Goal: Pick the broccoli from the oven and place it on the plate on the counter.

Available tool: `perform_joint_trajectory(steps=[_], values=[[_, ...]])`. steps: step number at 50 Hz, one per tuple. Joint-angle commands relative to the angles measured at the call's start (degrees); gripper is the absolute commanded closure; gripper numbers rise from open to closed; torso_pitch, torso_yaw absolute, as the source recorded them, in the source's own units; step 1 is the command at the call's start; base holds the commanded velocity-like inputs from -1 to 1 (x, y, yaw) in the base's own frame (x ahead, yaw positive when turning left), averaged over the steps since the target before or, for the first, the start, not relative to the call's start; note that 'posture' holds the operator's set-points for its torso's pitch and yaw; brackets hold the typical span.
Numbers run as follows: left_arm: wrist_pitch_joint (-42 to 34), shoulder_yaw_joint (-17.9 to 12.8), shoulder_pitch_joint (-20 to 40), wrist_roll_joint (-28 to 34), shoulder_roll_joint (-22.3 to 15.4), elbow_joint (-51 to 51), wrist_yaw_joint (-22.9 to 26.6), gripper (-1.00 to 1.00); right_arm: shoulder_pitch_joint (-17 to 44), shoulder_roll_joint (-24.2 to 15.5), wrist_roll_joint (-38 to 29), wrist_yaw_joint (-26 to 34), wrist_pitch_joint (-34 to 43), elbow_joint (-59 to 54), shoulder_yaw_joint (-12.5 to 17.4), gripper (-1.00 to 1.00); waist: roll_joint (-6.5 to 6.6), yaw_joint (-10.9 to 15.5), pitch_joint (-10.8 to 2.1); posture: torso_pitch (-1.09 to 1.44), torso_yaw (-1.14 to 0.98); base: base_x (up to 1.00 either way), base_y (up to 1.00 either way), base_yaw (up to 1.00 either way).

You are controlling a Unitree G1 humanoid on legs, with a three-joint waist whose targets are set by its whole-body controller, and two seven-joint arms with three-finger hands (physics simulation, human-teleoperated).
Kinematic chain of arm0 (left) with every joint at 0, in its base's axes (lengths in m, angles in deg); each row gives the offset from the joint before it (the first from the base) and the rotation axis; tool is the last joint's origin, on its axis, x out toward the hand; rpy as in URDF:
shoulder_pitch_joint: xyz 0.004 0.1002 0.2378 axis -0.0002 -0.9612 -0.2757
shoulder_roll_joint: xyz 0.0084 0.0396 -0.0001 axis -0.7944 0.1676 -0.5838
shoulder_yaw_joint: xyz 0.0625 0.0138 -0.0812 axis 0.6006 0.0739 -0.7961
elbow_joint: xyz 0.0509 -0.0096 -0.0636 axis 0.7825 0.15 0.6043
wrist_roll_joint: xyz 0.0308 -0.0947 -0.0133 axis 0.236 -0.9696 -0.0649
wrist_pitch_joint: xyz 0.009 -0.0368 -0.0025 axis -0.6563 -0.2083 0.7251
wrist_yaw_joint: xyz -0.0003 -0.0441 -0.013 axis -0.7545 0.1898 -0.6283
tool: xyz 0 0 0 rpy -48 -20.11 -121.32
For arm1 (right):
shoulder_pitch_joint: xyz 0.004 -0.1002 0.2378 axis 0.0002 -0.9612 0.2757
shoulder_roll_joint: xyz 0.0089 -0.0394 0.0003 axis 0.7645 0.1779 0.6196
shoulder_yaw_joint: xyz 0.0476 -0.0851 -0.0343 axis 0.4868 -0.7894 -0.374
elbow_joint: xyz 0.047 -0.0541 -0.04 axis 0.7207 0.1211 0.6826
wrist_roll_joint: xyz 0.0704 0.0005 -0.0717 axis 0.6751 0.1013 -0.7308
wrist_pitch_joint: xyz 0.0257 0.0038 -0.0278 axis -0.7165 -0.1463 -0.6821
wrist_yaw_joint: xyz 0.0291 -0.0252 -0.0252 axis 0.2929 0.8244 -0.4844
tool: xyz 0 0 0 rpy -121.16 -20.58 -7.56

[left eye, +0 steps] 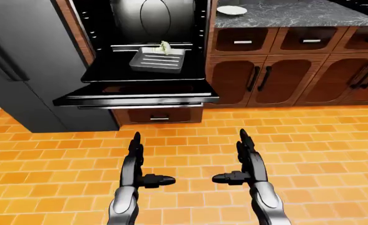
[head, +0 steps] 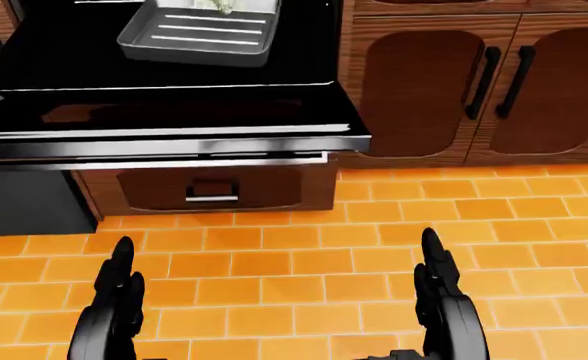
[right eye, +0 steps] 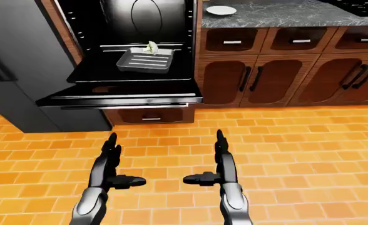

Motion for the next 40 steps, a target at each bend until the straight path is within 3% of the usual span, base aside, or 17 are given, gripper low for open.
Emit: perform_joint_trajectory(steps=[1,3,5,7,8,15,26,27,32,39,40], values=[[-0.59,-0.05,1.46,-1.09,0.02,-8.68,-0.02,-1.00,1.10,-0.37,-0.11,0.43,-3.34,5.81,-0.19,-1.00,-0.45,-0.12,-0.05,0.00,0.00,0.00,0.00,0.00],[-1.43,-0.14,1.37,-1.22,-0.06,-9.82,-0.07,-1.00,0.93,-0.27,-0.31,0.33,-2.70,6.74,-0.20,-1.00,-0.01,0.33,-3.61,0.00,0.00,0.00,0.00,0.00],[-2.27,-0.21,1.36,-1.27,-0.09,-11.05,-0.19,-1.00,1.05,-0.26,-0.40,0.35,-2.79,6.61,-0.10,-1.00,-0.45,0.26,-1.02,0.00,0.00,0.00,0.00,0.00],[-3.57,-0.17,1.69,-1.20,-0.11,-12.42,-0.38,-1.00,1.08,-0.25,-0.54,0.31,-3.14,6.35,-0.06,-1.00,-0.45,0.33,-3.90,0.00,0.00,0.00,0.00,0.00],[-5.04,-0.04,1.82,-1.15,-0.10,-13.95,-0.50,-1.00,1.29,-0.31,-0.64,0.28,-3.26,6.06,0.02,-1.00,-0.42,0.35,-4.22,0.00,0.00,0.00,0.00,0.00],[-13.61,-0.12,3.98,-0.87,-0.66,-20.94,-0.31,-1.00,3.43,-1.41,-0.33,0.49,1.26,9.87,1.65,-1.00,-0.20,0.46,-4.71,0.00,0.00,0.00,0.00,0.00],[-31.55,-3.90,12.46,-3.18,-3.21,-32.25,0.60,-1.00,10.79,-4.16,2.27,1.43,13.91,16.97,5.29,-1.00,-0.26,0.39,-5.38,0.00,0.00,0.00,0.00,0.00],[-34.27,-4.53,14.07,-3.64,-3.77,-33.82,0.35,-1.00,11.48,-4.47,2.46,1.30,15.51,18.17,5.50,-1.00,0.00,0.39,-6.57,0.00,0.00,0.08,0.00,0.00],[-42.10,-6.40,19.64,-6.06,-5.81,-37.26,-0.59,-1.00,13.51,-5.45,3.80,1.54,17.84,19.73,6.47,-1.00,0.15,0.53,-3.10,0.00,0.00,0.23,0.00,0.00],[-44.39,-7.05,21.66,-7.35,-7.28,-37.76,-0.94,-1.00,15.09,-6.56,4.43,1.95,20.12,21.57,7.09,-1.00,-1.73,0.73,-2.42,0.00,0.00,0.38,-0.08,0.00],[-44.80,-7.07,21.89,-7.60,-7.42,-37.66,-0.78,-1.00,15.26,-6.66,4.33,2.03,20.08,21.48,7.06,-1.00,-1.15,0.59,-2.52,0.00,0.00,0.41,-0.14,0.00]])
